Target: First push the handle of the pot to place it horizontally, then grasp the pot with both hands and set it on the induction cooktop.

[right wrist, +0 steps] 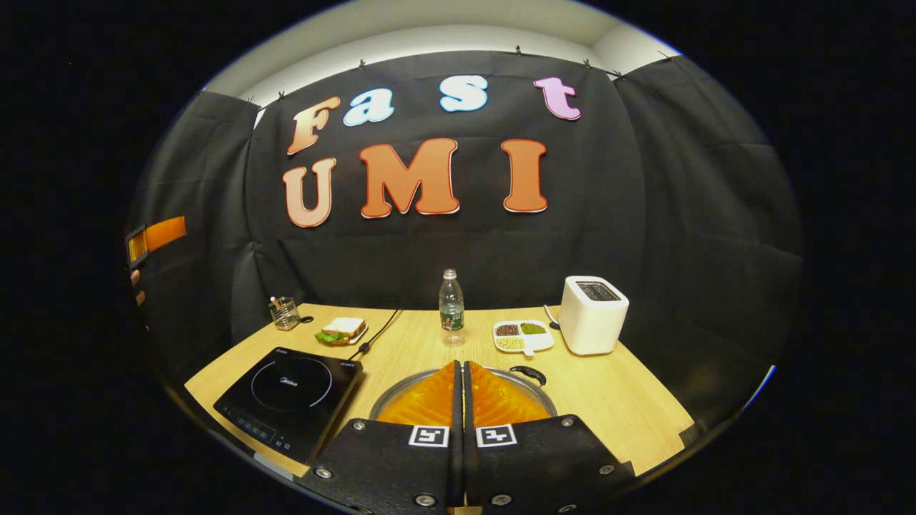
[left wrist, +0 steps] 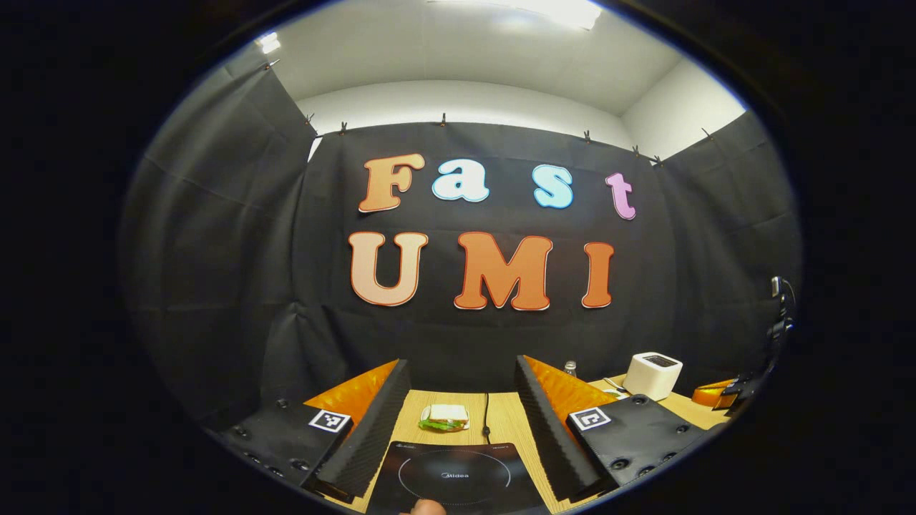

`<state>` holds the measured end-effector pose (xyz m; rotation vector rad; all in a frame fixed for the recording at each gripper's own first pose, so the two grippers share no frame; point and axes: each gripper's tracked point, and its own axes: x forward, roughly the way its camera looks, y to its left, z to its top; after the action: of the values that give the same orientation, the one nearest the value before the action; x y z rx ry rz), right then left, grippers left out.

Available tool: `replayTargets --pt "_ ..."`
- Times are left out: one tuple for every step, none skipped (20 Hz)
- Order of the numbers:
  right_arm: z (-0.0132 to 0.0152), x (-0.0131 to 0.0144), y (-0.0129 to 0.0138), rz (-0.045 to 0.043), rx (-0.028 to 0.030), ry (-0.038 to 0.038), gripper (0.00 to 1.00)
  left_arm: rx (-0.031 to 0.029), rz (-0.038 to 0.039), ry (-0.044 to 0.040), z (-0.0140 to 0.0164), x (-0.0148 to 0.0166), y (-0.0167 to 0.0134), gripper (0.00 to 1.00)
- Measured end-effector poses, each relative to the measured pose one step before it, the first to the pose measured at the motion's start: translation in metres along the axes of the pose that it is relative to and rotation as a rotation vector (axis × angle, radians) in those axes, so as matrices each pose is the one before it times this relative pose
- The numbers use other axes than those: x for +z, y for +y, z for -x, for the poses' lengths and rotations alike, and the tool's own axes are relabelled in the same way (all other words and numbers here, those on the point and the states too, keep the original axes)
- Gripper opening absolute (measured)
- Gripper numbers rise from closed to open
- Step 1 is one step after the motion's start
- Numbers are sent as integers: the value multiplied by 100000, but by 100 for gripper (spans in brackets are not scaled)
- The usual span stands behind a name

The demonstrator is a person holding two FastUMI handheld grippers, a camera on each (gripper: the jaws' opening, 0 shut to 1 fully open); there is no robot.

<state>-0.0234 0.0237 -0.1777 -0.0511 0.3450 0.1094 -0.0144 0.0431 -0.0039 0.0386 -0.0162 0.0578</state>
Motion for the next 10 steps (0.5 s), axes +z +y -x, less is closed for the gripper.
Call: replayTargets --pt "157 -816 311 753 436 1364 0 146 -49 180 -3 -77 128 96" --pt "200 -800 235 1072 56 1275 0 197 -23 110 15 -109 162 96" --pt "73 -707 359 1376 362 1138 0 132 0 189 -41 -113 108 96" --pt "128 -828 433 1169 841 1495 0 -55 84 210 45 -161 -60 94" --pt "95 -819 596 778 1167 1660 0 -210 112 291 60 -105 -60 94" --pt "76 -915 689 663 1551 1942 0 -157 79 266 -4 -132 103 96" --pt "24 -973 522 311 1537 1850 0 -54 -100 143 136 -88 20 96" --pt "69 -824 586 -294 1559 1689 0 63 -216 112 -42 -159 6 96" --pt "-20 -855 700 -560 2167 1700 0 126 -289 148 73 -78 26 96" --pt "-17 -900 729 -313 2341 2196 0 187 -243 227 103 -147 32 94"
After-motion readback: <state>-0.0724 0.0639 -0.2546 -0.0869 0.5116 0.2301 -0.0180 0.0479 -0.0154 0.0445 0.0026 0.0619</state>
